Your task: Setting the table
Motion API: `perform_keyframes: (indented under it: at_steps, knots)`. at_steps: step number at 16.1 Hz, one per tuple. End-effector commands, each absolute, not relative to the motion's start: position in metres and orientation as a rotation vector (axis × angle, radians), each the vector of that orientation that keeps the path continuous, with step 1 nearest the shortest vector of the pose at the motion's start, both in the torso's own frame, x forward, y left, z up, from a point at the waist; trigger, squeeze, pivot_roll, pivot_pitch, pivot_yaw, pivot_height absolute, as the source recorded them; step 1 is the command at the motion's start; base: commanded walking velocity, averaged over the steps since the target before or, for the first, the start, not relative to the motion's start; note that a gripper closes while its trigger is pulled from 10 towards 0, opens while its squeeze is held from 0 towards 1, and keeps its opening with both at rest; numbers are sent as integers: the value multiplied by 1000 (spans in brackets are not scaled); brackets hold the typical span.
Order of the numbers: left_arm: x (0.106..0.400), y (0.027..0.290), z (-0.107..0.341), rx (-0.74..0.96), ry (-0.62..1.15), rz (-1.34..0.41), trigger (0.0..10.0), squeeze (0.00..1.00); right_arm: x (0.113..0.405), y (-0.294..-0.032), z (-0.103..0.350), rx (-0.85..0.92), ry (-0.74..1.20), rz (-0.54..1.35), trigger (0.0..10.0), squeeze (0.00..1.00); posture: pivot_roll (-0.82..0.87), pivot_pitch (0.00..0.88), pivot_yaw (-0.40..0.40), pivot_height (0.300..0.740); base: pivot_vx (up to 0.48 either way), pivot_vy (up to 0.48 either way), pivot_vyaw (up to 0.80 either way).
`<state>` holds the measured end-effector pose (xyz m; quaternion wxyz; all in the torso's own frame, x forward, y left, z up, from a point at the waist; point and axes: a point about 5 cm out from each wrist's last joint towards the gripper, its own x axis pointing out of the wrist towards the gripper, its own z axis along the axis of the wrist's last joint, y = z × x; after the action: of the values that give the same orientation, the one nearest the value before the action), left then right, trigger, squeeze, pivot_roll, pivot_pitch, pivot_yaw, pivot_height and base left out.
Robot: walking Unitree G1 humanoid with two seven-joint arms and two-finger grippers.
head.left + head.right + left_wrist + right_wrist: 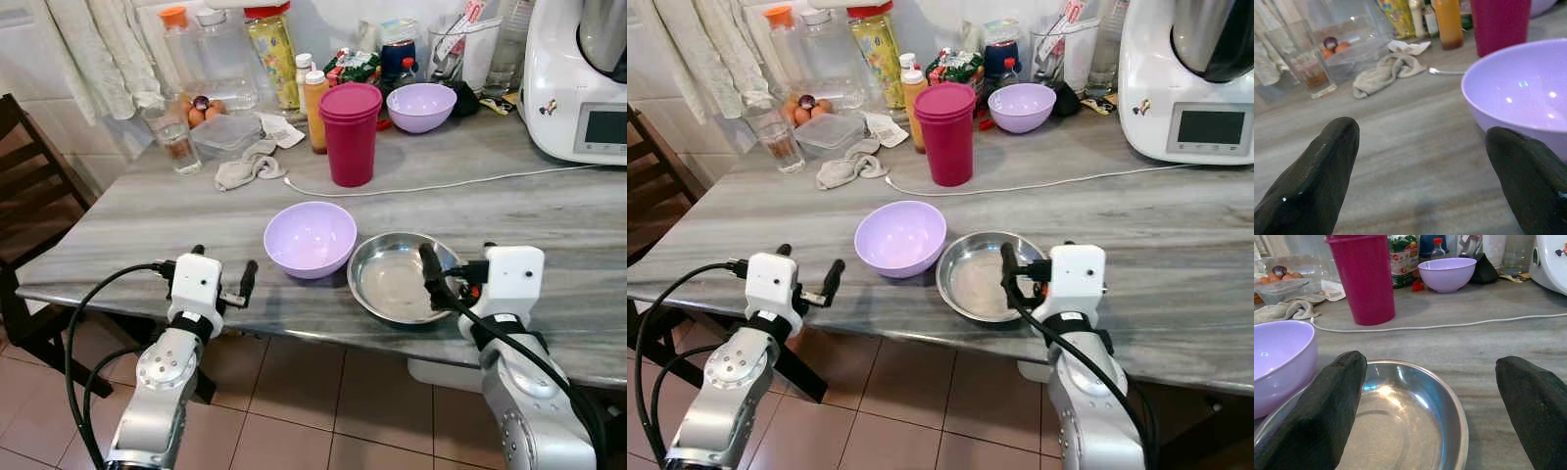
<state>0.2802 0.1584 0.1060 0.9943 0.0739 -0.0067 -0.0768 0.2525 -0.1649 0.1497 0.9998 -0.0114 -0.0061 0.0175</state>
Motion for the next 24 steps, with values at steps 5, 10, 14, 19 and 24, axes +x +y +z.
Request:
perform_keyframes:
  at_steps: [5,10,14,19,24]
  knots:
    - [295,166,105,101,14,-82,10000,0,245,-172,150,-28,-45,-37,10000,0,-269,0,124,740,0,0,0]
    - [299,160,102,119,10,-94,10000,0,240,-178,148,-35,-45,-67,10000,0,-301,0,121,740,0,0,0]
    - [297,139,95,104,15,-161,10000,0,232,-193,156,-84,-72,-147,10000,0,-404,0,155,740,0,0,0]
    - [307,128,103,90,-16,-179,10000,0,241,-188,166,-113,-110,-123,10000,0,-421,0,147,740,0,0,0]
    - [307,130,102,96,-31,-140,10000,0,257,-187,172,-124,-129,-94,10000,0,-373,0,110,740,0,0,0]
